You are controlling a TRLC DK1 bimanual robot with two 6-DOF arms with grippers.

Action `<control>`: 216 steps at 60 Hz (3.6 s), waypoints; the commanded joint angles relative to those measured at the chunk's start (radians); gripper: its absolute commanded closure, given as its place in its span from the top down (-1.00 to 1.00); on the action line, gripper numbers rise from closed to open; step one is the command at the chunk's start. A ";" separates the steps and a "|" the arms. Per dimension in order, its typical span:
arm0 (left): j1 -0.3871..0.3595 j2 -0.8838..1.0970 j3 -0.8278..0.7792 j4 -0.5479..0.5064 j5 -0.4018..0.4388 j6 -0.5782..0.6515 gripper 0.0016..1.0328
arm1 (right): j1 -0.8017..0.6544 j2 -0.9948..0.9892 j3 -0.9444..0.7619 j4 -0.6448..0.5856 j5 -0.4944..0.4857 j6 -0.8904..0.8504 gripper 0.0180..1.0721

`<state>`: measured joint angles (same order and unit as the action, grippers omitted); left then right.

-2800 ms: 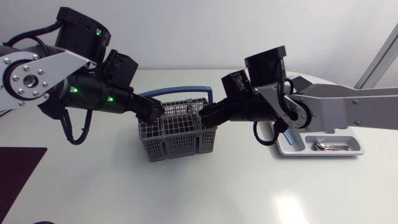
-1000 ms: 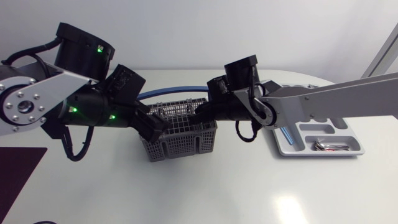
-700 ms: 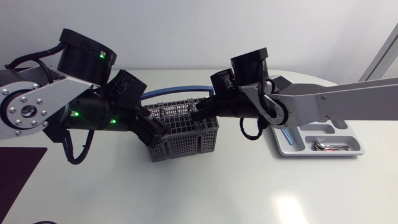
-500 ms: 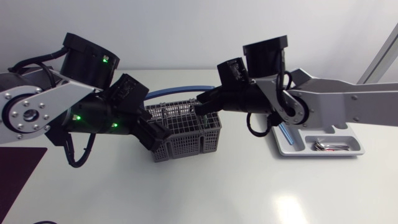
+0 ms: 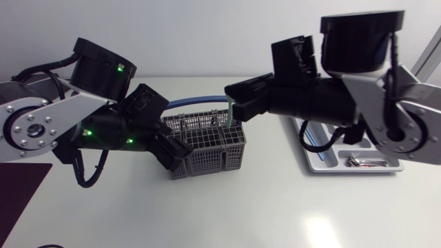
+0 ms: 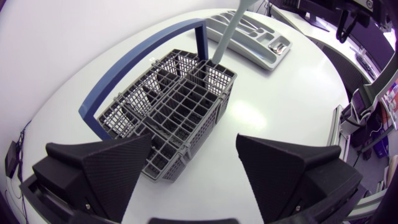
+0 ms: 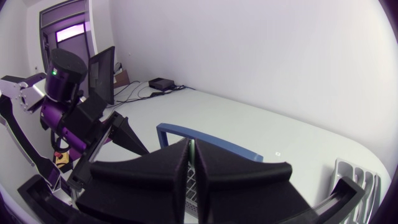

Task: Unload the cutlery basket into the drawer organizer.

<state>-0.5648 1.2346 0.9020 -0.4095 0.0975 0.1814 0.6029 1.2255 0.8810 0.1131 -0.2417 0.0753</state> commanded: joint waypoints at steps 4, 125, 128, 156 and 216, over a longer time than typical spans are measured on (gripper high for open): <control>-0.014 -0.009 -0.015 -0.003 0.005 0.013 0.81 | -0.066 -0.127 -0.047 -0.096 -0.001 -0.008 -0.89; -0.076 0.016 0.008 -0.022 -0.035 0.004 0.81 | -1.012 0.261 -0.341 0.257 0.047 -0.735 -0.01; -0.076 0.014 0.006 -0.022 -0.035 0.004 0.81 | -1.006 0.246 -0.341 0.246 0.047 -0.733 0.00; -0.063 -0.024 -0.029 -0.035 -0.036 0.004 0.82 | -0.867 -0.049 -0.330 -0.003 0.007 -0.625 0.08; 0.192 0.111 -0.161 0.138 -0.067 0.178 0.83 | -0.120 0.115 -0.162 -0.053 0.127 -0.180 0.08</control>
<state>-0.3832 1.3113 0.7486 -0.2886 0.0338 0.3351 0.4747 1.3193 0.6998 0.0494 -0.1249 -0.1337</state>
